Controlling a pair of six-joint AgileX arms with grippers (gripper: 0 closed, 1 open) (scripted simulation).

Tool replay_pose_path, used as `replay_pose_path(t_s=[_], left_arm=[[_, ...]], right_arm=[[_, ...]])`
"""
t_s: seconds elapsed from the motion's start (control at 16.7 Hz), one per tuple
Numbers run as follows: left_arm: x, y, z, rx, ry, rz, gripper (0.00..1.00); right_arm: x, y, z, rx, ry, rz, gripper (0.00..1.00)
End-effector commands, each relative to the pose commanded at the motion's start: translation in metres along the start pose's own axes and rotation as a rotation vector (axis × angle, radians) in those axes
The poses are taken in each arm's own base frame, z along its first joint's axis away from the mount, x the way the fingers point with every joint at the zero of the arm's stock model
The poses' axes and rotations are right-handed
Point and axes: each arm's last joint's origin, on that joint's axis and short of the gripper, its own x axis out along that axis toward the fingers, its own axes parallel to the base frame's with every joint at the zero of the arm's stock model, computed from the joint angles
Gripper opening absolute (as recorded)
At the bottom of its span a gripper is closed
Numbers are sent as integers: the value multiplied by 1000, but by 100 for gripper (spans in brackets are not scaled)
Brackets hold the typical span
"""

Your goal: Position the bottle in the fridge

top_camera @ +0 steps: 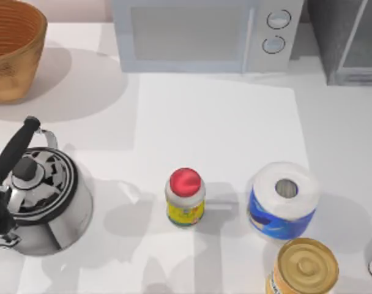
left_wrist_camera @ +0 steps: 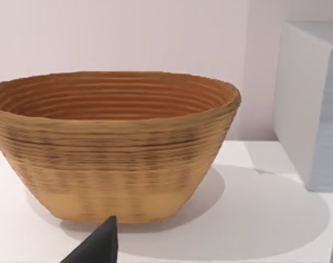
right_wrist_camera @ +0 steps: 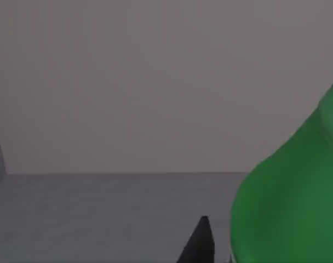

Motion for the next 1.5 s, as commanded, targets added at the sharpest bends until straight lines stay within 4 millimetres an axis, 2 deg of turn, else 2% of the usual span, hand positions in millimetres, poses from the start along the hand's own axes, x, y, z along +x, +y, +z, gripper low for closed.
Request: replay_pose_path(t_s=[0.24, 0.54, 1.32, 1.5], left_arm=[[0, 0, 0, 0, 0, 0, 100], [0, 0, 0, 0, 0, 0, 100], [0, 0, 0, 0, 0, 0, 100], [0, 0, 0, 0, 0, 0, 100]], right_arm=[[21, 2, 7, -9, -18, 1, 1], [23, 2, 8, -10, -21, 1, 1], [23, 2, 8, -10, -21, 1, 98], [23, 2, 8, -10, -21, 1, 100]])
